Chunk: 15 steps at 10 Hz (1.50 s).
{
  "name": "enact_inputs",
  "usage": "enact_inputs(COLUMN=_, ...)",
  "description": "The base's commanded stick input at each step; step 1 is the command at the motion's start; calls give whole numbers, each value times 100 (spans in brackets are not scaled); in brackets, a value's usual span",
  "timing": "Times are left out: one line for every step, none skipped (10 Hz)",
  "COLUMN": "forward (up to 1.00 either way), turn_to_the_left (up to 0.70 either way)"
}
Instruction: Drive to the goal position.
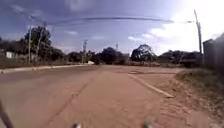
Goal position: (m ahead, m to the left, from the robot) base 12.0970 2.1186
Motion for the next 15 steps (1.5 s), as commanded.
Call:
enact_inputs(forward=70, turn_to_the_left=0)
enact_inputs(forward=70, turn_to_the_left=0)
enact_inputs(forward=70, turn_to_the_left=0)
enact_inputs(forward=70, turn_to_the_left=0)
enact_inputs(forward=70, turn_to_the_left=0)
enact_inputs(forward=70, turn_to_the_left=0)
enact_inputs(forward=70, turn_to_the_left=0)
enact_inputs(forward=70, turn_to_the_left=0)
enact_inputs(forward=70, turn_to_the_left=0)
enact_inputs(forward=70, turn_to_the_left=0)
enact_inputs(forward=70, turn_to_the_left=0)
enact_inputs(forward=70, turn_to_the_left=0)
enact_inputs(forward=70, turn_to_the_left=0)
enact_inputs(forward=70, turn_to_the_left=0)
enact_inputs(forward=70, turn_to_the_left=0)
